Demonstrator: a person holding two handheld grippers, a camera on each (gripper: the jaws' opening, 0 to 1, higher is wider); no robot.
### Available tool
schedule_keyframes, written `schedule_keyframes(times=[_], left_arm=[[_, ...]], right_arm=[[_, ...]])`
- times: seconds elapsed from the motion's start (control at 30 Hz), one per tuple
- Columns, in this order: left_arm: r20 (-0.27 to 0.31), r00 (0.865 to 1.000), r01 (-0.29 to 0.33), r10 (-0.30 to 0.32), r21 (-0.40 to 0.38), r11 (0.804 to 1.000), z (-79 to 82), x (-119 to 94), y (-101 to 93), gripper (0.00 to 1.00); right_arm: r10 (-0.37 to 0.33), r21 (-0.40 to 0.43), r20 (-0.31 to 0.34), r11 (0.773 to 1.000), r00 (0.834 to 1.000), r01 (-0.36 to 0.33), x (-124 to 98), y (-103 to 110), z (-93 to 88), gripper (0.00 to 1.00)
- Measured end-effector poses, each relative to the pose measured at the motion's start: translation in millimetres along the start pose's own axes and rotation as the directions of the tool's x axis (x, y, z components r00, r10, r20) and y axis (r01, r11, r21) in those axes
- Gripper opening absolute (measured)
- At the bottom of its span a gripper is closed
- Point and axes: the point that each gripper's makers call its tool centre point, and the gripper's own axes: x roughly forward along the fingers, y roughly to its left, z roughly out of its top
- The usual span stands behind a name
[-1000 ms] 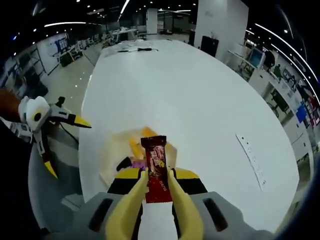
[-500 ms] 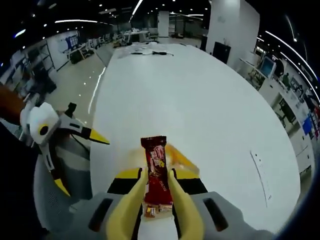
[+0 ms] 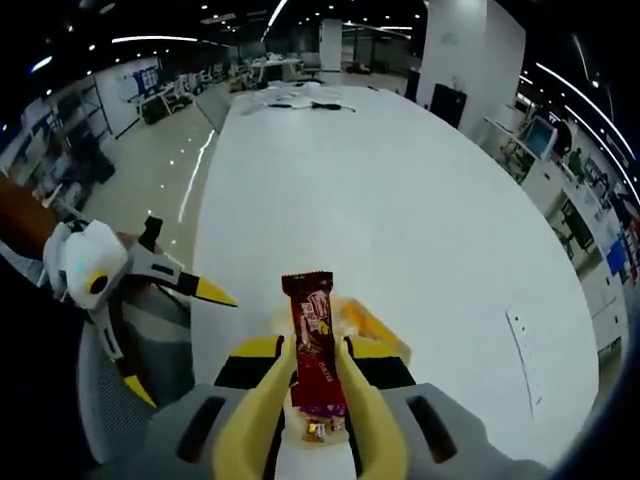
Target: Place the target food into the container with the food tongs after gripping and lifting it, then release it inside without dropping or visibly crushing the food.
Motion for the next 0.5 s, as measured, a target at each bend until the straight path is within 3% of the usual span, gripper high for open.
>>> schedule_keyframes(times=[0.23,0.5], left_arm=[[0.001,1.000,-0.002,0.002,-0.002,1.000,0.3,-0.4,0.5,0.99],[0.000,1.000,0.000,0.000,0.000,1.000,0.0,-0.3,-0.1,0.99]], right_arm=[[0.027,-0.058,-0.011,0.998,1.000,-0.028,2.8,6.3,-3.6,0.26],[0.034,-0.055,0.010,0.998,0.999,-0.033,0.1,7.3,-2.1,0.27]])
